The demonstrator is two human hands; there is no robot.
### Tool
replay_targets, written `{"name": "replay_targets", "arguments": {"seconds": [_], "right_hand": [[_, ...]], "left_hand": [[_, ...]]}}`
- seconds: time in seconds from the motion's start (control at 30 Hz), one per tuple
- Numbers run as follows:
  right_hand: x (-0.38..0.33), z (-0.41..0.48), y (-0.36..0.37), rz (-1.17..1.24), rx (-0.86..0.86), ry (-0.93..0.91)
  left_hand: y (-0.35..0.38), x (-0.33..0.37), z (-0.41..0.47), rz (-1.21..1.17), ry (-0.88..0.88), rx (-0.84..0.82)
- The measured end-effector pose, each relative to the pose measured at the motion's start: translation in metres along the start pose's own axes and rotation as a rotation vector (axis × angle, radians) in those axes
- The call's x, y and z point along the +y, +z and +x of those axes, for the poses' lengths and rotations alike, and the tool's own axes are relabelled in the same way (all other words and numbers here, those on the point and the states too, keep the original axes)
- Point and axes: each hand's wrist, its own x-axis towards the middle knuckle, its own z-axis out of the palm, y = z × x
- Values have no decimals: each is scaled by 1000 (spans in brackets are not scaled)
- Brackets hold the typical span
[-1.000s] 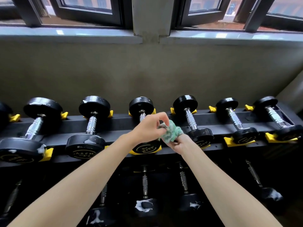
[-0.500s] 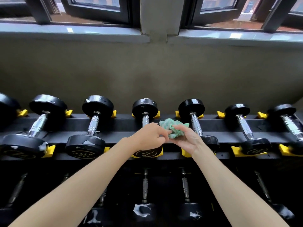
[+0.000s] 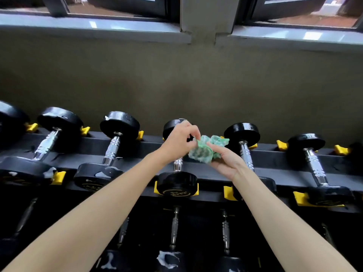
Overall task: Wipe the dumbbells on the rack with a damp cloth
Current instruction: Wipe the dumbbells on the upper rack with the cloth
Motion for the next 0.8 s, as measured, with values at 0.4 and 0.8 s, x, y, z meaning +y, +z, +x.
{"name": "replay_targets", "arguments": {"seconds": [0.4, 0.8], "right_hand": [[-8, 55, 24, -132, 127, -155], [17, 82, 17, -716, 491, -550]], "left_hand": [[-40, -53, 39, -250, -497, -215], [-20, -100, 37, 148, -150, 42]]}}
